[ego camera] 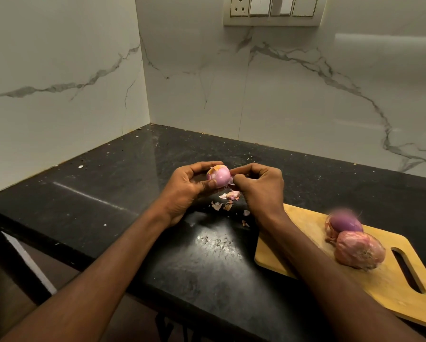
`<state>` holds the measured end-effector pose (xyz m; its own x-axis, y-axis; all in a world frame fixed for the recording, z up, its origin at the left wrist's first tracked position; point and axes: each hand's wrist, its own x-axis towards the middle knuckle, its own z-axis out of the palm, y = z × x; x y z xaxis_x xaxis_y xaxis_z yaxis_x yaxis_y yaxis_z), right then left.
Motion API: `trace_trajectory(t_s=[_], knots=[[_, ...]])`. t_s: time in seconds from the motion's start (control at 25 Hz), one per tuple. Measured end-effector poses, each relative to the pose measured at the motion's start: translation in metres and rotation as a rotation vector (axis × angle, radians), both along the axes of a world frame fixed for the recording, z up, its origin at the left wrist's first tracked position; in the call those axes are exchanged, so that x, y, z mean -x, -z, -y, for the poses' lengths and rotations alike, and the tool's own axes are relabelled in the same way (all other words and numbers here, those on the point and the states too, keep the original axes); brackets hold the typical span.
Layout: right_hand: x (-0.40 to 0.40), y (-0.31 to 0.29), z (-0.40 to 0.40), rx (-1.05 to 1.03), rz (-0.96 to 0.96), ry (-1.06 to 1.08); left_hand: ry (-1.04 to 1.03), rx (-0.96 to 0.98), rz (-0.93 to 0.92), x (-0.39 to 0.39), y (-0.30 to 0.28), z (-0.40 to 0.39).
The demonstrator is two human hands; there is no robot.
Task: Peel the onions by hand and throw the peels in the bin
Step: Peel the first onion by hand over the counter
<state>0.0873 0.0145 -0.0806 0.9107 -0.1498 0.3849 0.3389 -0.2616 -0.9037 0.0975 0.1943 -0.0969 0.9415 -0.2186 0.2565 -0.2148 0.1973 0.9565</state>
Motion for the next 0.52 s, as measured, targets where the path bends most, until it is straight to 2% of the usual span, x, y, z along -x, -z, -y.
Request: trace_trajectory(t_s=[0.16, 0.36, 0.52], knots=[[-0.0051, 0.0005, 0.0058, -0.144, -0.087, -0.034, 0.065, 0.066, -0.043, -0.0017, -0.0016, 0.0004], [-0.0061, -0.0002, 0.0044, -0.155, -0.08, -0.042, -0.02, -0.13, 0.042, -0.0016, -0.0001, 0.0013], [-0.0005, -0.0075, 0.0043, -0.316, -0.139, -0.146, 0.029, -0.02, -0.007, -0.0054, 0.0019, -0.0012]])
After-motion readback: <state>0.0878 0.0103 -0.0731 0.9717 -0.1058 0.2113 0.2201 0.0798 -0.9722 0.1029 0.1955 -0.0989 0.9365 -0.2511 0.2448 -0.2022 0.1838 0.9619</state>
